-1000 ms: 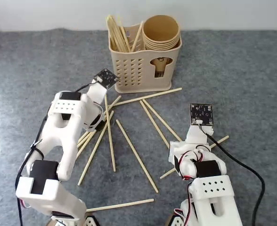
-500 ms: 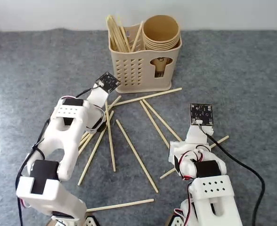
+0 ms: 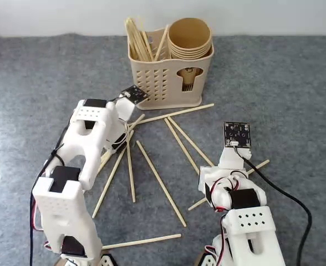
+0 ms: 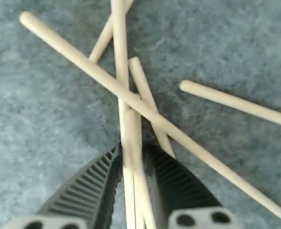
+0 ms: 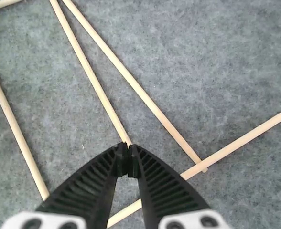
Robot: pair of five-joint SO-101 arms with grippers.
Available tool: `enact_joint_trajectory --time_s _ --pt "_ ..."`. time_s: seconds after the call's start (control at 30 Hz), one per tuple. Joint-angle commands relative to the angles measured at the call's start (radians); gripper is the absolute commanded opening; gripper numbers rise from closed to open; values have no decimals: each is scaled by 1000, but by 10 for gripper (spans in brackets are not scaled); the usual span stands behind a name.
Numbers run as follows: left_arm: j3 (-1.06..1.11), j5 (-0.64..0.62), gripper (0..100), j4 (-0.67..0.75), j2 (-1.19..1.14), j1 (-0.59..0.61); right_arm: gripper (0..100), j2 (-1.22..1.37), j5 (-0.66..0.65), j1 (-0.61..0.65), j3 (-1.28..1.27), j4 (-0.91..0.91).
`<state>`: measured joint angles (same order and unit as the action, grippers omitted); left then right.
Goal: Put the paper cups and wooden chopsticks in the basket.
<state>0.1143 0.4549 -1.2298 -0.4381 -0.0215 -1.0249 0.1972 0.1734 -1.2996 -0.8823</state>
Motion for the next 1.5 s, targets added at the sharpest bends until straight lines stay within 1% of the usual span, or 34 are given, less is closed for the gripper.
enact_joint_trajectory --time_s 0.0,0.17,0.23,0.37,0.53,0.77,1.03,1.23,1.27,1.4,1.47 --pt "-53 8 13 -6 0 2 8 -8 -9 5 6 15" --pt "-54 6 13 -61 8 0 8 -10 -9 5 6 15" --pt "-50 6 13 -97 48 2 8 -12 -9 5 6 15" --pt "-48 6 13 -166 203 9 8 -13 -9 5 6 15" --pt "-36 5 13 -196 405 11 8 -13 -9 5 6 13" --pt "8 5 13 -196 568 12 8 -13 -9 5 6 13" --pt "-44 5 15 -192 674 51 8 -13 -9 5 6 13" --pt "-50 2 15 -190 750 48 8 -12 -9 5 6 13" --pt "-51 -15 15 -187 769 48 8 -12 -9 5 6 13" --pt "-51 -166 15 -115 841 54 8 -12 -9 5 6 15" --pt "-51 -221 15 -77 872 48 8 -12 -9 5 6 15"
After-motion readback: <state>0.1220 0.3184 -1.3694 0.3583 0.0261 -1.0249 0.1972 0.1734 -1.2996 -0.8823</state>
